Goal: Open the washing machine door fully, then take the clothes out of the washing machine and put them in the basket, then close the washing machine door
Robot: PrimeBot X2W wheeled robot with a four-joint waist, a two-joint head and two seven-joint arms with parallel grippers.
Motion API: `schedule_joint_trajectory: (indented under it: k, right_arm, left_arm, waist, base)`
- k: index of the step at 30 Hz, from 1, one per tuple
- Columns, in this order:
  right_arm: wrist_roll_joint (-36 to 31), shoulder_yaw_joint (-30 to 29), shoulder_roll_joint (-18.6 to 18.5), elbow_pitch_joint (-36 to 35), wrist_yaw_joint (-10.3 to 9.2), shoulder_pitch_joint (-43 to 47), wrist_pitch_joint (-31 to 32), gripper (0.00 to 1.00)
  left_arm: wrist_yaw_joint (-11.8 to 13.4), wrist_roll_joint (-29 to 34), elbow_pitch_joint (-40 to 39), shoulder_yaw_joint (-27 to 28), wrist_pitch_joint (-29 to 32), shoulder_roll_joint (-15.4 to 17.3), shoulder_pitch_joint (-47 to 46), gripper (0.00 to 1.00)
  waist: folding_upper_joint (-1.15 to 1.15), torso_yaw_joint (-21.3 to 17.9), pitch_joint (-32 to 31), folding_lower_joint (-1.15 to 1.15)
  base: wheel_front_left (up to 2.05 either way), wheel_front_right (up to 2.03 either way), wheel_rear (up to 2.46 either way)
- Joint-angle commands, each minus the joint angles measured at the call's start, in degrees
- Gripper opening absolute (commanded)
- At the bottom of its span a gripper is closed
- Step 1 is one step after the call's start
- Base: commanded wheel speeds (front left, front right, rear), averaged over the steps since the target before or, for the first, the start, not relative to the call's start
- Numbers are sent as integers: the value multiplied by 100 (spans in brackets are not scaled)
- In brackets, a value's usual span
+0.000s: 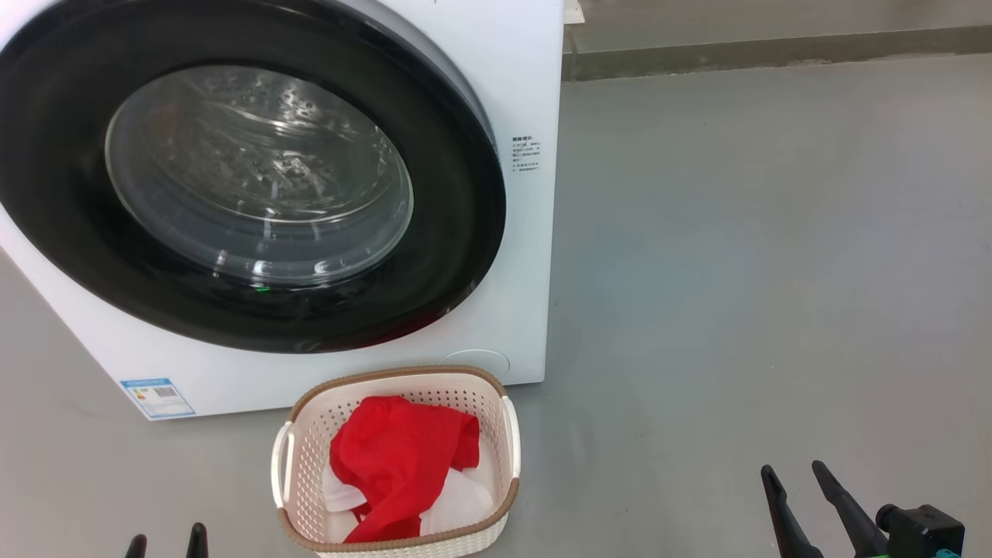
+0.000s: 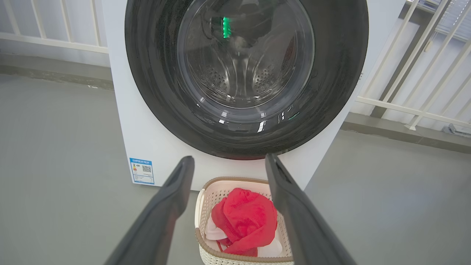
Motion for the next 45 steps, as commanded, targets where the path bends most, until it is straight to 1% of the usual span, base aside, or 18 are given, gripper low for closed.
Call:
schedule_joint_trajectory:
  k: [1, 28, 34, 35, 40, 44, 45]
  right_arm:
    - [-79, 115, -95, -152, -8, -65, -27, 100]
    - [-134, 105, -58, -138, -8, -84, -27, 100]
    - [-154, 97, -60, -161, -8, -85, -27, 100]
    - [-93, -11, 22, 5, 0, -1, 1, 0]
    - [-79, 7, 156, 370, 0, 26, 12, 0]
    - [95, -13, 168, 356, 0, 1, 64, 0]
    - [212, -27, 176, 343, 0, -12, 98, 0]
  left_arm:
    - [-17, 60, -153, 210, -47, 85, -115, 100]
    - [-17, 123, -175, 272, -47, 29, -147, 100]
    - [-17, 44, -163, 274, -47, 12, -157, 100]
    - [1, 71, -6, 62, 2, -48, 2, 0]
    - [1, 60, 345, -15, 46, -266, 3, 0]
    - [1, -111, 353, -6, 94, -269, -41, 0]
    - [0, -224, 356, 0, 127, -270, -69, 0]
  waist:
    - [0, -7, -1, 0]
    - [0, -49, 44, 0]
    - [0, -41, 76, 0]
    - [0, -42, 75, 0]
    - [0, -43, 77, 0]
    - [0, -42, 79, 2]
    - [0, -41, 75, 10]
  base:
    - [0, 0, 0]
    - [0, 0, 0]
    - [0, 0, 0]
    - [0, 0, 0]
    - [0, 0, 0]
    - [0, 0, 0]
    - [0, 0, 0]
